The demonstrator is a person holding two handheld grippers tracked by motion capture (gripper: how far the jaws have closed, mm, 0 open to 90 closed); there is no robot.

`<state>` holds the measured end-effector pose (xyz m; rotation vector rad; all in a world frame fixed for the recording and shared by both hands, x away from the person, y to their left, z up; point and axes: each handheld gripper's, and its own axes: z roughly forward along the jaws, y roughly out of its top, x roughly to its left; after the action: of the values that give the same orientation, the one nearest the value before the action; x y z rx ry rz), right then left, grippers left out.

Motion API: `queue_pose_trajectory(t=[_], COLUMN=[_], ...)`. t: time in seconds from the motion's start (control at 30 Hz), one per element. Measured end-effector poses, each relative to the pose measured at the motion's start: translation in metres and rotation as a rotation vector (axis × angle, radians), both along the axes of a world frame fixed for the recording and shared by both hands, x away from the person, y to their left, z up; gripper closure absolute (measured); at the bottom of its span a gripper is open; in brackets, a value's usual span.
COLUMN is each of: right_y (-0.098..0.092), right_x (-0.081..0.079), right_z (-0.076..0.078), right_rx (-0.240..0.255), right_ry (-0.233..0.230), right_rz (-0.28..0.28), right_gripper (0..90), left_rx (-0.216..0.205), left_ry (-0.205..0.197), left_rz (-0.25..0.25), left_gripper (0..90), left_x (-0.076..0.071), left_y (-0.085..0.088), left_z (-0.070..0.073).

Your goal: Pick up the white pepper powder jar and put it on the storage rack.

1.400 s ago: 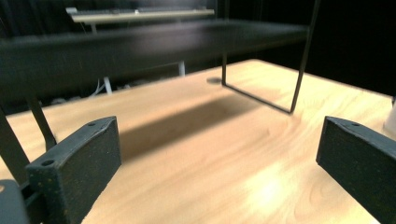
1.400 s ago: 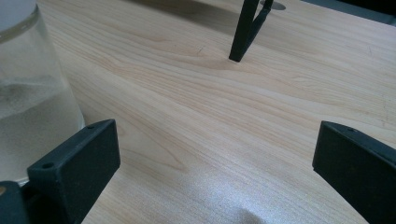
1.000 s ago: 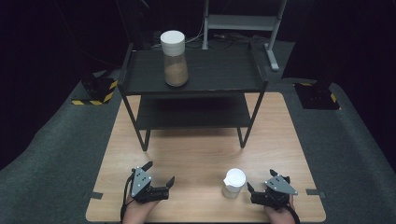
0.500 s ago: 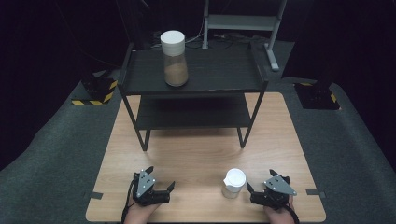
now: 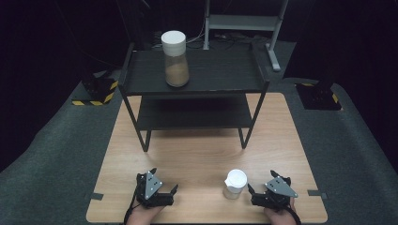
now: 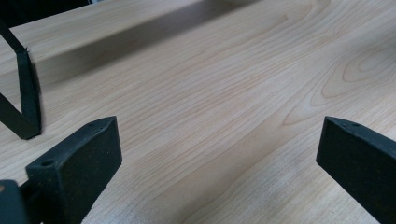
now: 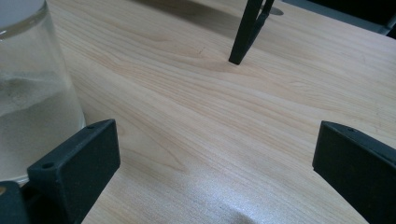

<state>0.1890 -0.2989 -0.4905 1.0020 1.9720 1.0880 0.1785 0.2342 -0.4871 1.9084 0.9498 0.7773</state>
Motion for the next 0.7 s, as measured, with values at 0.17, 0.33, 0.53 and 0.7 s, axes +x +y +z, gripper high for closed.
queue_pose_trajectory(t=[0.17, 0.33, 0.53, 0.7], right_y=[-0.006, -0.007, -0.012, -0.015], right_x=[0.002, 0.002, -0.002, -0.011], right_z=[0.000, 0.000, -0.001, 0.005], right_rx=[0.031, 0.045, 0.088, 0.101], right_ry=[0.010, 0.013, -0.008, -0.065], right_rz=[0.006, 0.000, -0.019, -0.015], right_gripper=[0.0, 0.0, 0.0, 0.0], left_rx=[0.009, 0.034, 0.036, 0.005], left_ry=[-0.004, -0.005, -0.004, -0.005], left_rz=[0.005, -0.001, -0.008, -0.011], left_gripper=[0.9, 0.8, 0.8, 0.8], left_x=[-0.001, -0.002, -0.002, -0.002], left_y=[-0.002, -0.005, -0.005, 0.001], left_z=[0.000, 0.001, 0.001, 0.000])
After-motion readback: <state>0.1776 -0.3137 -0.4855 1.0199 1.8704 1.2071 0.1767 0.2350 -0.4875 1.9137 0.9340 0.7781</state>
